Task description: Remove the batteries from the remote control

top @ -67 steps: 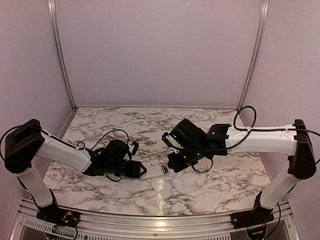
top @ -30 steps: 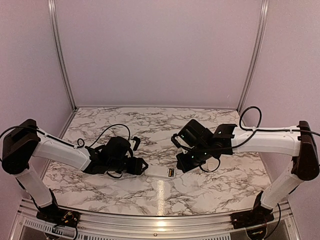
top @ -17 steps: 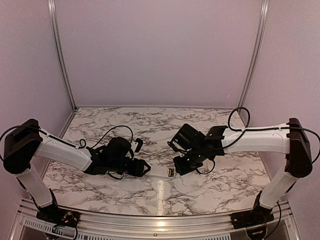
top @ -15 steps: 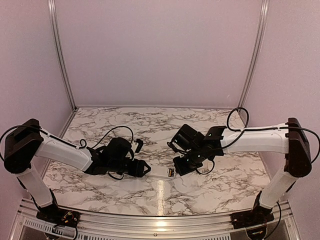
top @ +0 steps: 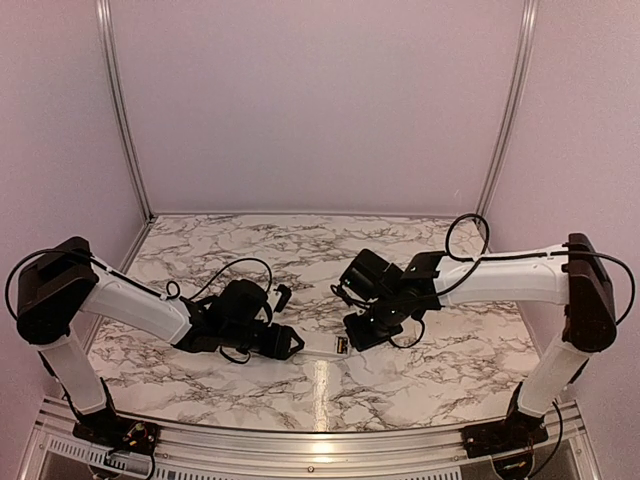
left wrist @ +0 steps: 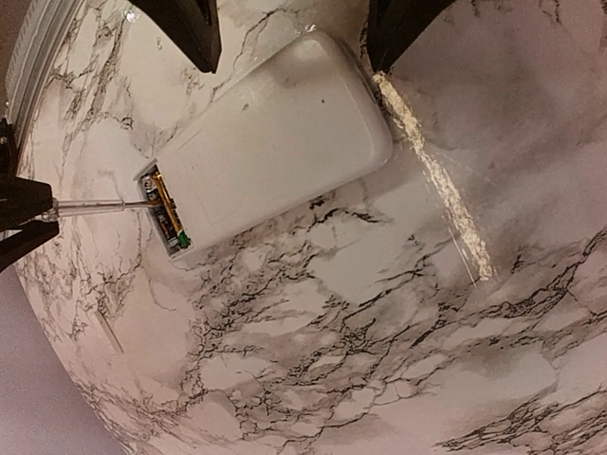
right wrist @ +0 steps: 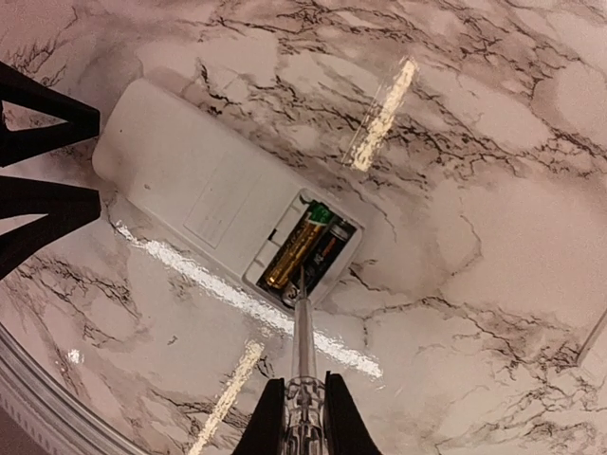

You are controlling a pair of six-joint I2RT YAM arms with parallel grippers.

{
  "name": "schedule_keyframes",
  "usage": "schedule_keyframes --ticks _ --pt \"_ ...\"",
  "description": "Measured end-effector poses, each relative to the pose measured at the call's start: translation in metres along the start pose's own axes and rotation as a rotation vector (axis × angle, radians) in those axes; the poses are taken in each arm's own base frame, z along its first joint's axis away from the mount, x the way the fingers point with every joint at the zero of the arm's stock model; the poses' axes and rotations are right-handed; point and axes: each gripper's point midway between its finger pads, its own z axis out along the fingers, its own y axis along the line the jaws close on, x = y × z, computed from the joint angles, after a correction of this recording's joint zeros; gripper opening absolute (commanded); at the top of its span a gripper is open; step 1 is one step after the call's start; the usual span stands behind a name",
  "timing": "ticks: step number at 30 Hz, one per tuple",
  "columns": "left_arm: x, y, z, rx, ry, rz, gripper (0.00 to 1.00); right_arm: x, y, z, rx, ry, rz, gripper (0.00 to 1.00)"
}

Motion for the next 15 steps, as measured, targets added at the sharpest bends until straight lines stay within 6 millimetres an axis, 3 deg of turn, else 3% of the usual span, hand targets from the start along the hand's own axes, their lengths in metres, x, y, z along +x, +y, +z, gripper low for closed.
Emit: schedule_keyframes --ticks 15 --pt "0.0005 -0.0026 0.0065 0.003 0.007 0.004 0.53 -0.0049 0.0018 0.0028 0.022 0.039 -0.037 0.0"
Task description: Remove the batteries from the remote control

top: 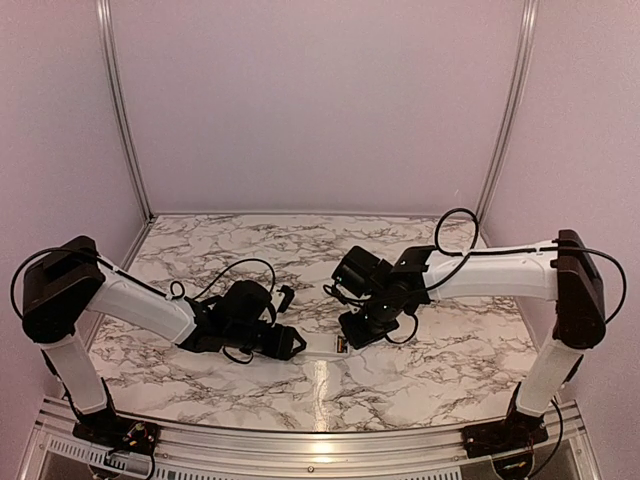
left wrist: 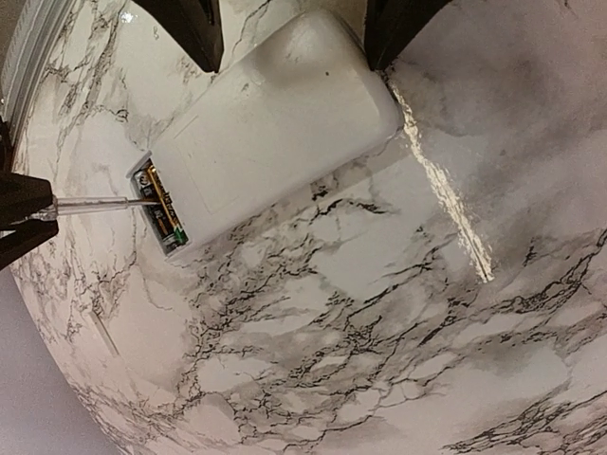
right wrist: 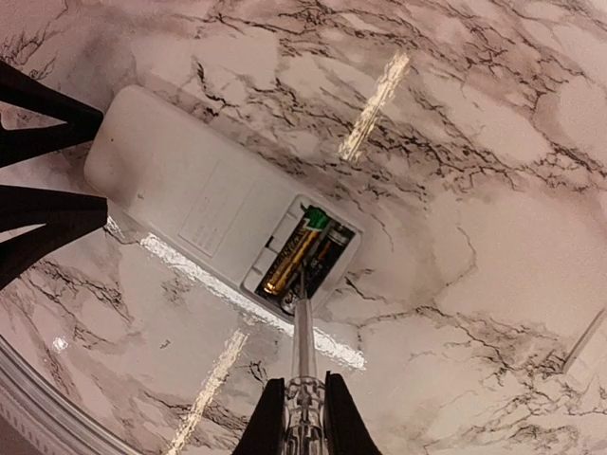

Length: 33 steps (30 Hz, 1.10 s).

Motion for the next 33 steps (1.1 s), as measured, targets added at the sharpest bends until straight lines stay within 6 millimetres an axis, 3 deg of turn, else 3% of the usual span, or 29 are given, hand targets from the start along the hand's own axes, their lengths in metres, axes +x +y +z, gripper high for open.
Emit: schedule_keyframes --ticks 16,33 --pt "-0.001 0.008 0.009 -0.038 0.002 -0.001 0.5 -0.001 0.003 0.005 0.001 0.053 -0.07 0.0" --pt "-0.003 0.01 0.011 -0.054 0.002 -0.001 0.48 0.004 0.0 0.005 -0.069 0.0 -0.095 0.0"
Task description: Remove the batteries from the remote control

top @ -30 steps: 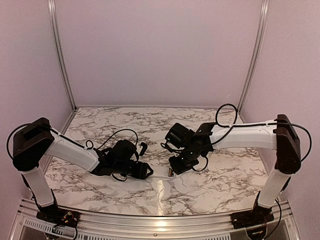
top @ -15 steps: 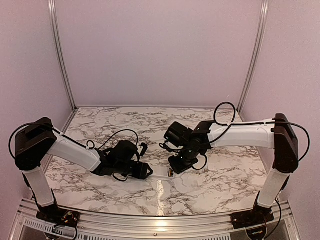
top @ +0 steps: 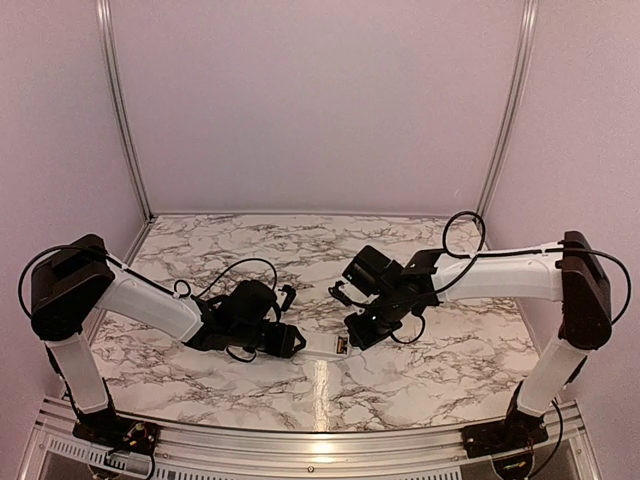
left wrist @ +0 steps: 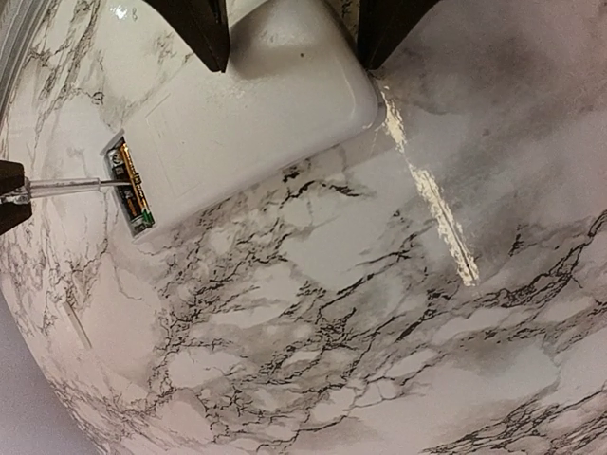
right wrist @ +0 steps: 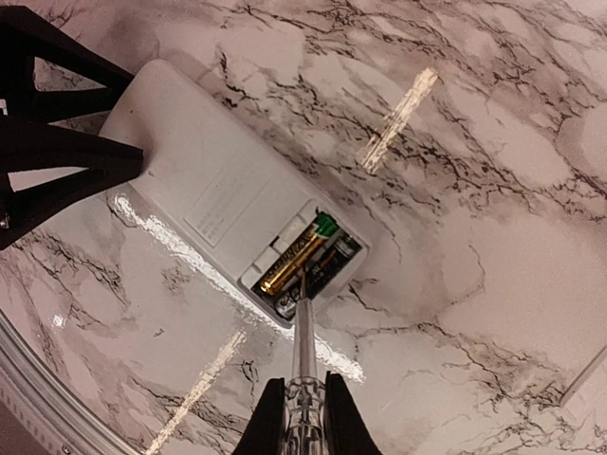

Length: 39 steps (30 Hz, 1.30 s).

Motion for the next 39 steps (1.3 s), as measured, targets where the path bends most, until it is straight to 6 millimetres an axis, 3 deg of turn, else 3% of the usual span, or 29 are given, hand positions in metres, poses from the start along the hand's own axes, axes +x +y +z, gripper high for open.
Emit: schedule_keyframes --ticks 26,39 --pt "0.0 0.001 0.0 -0.005 -0.002 0.0 0.47 0.007 -0.01 0.002 -0.186 -0.118 0.023 0.0" --pt "-0.001 0.001 0.001 -0.007 -0.001 -0.001 0.47 0.007 -0.011 0.002 -0.196 -0.118 0.009 0.0"
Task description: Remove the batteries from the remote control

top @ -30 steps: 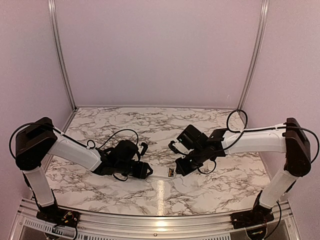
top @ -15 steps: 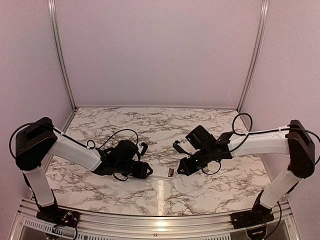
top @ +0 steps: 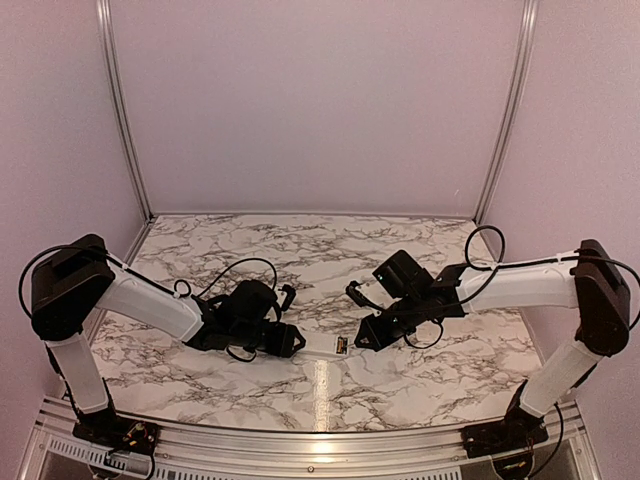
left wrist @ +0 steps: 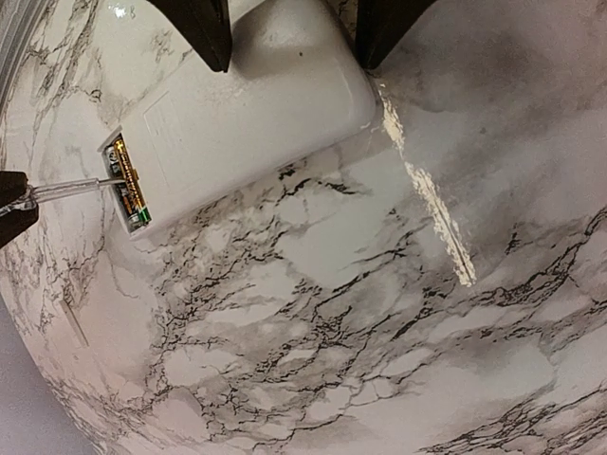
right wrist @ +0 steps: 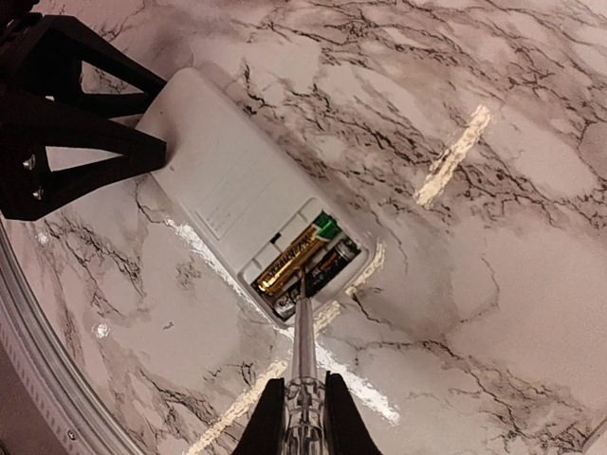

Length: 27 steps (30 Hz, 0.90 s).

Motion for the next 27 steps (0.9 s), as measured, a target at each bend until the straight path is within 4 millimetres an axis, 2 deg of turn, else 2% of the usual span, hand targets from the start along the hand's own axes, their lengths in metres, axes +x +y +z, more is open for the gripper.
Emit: schedule_keyframes --ticks 27 --pt "-0.0027 0.0008 0.0013 -0.006 -0.007 0.0 0.46 -0.001 0.0014 0.003 -0.051 -0.021 -0.029 0.0"
